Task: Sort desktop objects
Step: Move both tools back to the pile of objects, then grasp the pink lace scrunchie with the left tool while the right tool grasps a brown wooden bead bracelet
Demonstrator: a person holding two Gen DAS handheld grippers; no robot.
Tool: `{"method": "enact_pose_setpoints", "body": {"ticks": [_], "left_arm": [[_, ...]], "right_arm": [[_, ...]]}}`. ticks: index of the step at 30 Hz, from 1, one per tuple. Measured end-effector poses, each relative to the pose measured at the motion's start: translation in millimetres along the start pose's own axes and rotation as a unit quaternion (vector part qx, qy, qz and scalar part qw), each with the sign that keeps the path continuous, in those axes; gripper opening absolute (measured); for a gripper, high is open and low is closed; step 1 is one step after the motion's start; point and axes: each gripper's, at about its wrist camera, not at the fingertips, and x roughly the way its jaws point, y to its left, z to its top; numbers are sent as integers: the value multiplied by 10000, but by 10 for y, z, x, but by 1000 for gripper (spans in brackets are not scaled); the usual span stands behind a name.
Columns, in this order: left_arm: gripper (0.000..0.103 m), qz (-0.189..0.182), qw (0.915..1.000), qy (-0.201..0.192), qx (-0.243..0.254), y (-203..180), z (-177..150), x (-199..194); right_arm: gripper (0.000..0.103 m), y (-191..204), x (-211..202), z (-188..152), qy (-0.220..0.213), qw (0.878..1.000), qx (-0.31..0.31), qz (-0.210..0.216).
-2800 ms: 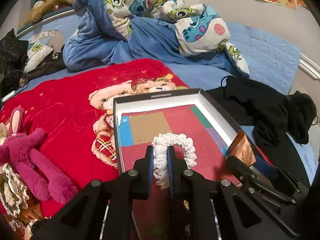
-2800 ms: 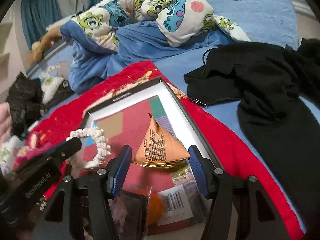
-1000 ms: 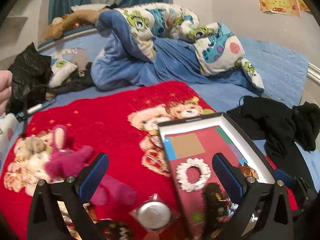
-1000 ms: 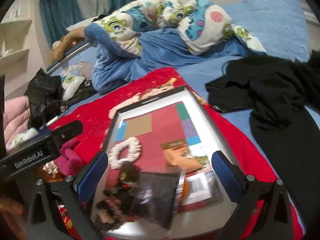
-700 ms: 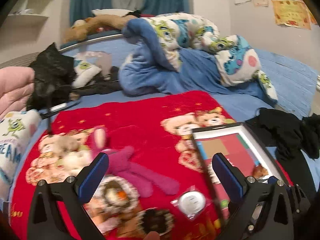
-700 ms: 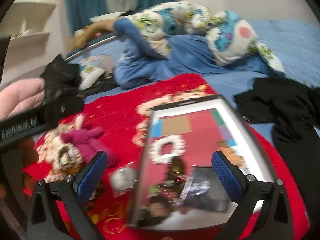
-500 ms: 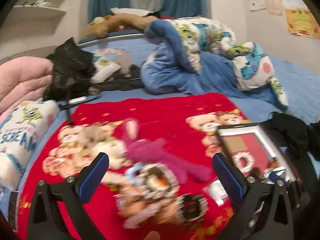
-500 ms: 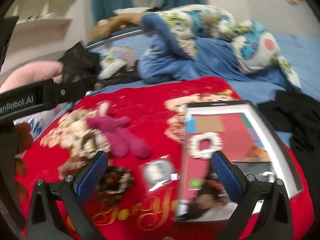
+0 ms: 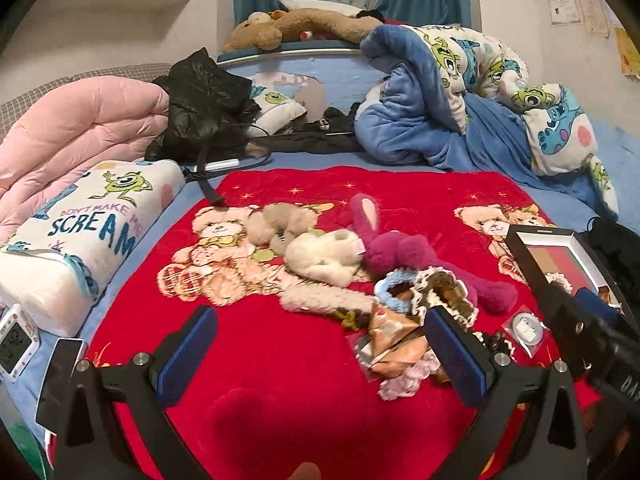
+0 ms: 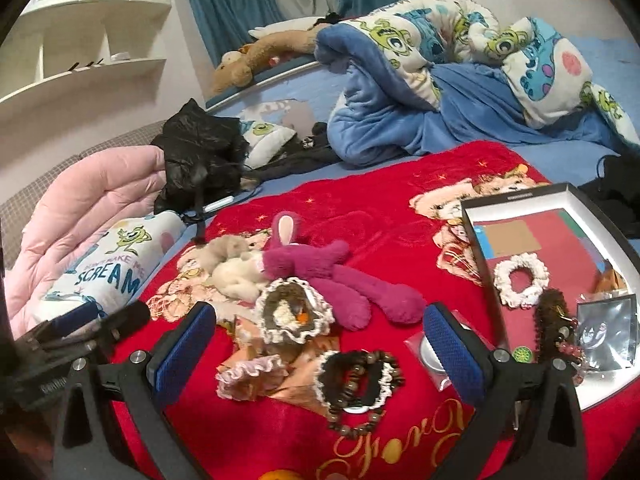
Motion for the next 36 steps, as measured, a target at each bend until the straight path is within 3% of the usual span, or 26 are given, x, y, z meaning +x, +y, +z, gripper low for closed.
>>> {"method": "enact_pose_setpoints", "body": {"ticks": [7, 12, 15, 17, 21, 26, 32, 36], "left_arm": [[103, 46, 9991, -164, 392, -33, 11, -211], [103, -235, 9984, -230, 457, -110, -58, -138], [103, -342, 9976, -301, 521, -137, -224, -11], [103, -515, 9970, -181, 550, -144, -332, 140], [103, -441, 9964, 151, 708, -178, -467, 418], [103, -645, 9950, 461, 616, -156, -529, 686], [103, -943, 9918, 561, 656, -176, -528, 852], [103, -1018, 9907, 597, 673, -192, -543, 873]], "right_arm": [[103, 70, -62, -68, -169, 9984, 268, 462], [103, 132, -123, -191, -186, 9996, -222, 3], [103, 80, -92, -203, -153, 9995, -167, -203], [103, 45, -53, -208, -83, 9998, -110, -141], [103, -23, 49, -252, 81, 9999, 19, -57], [102, -70, 201, -325, 384, 9991, 191, 76], [93, -159, 371, -360, 716, 9968, 329, 99], [90, -297, 435, -369, 855, 9949, 510, -185]]}}
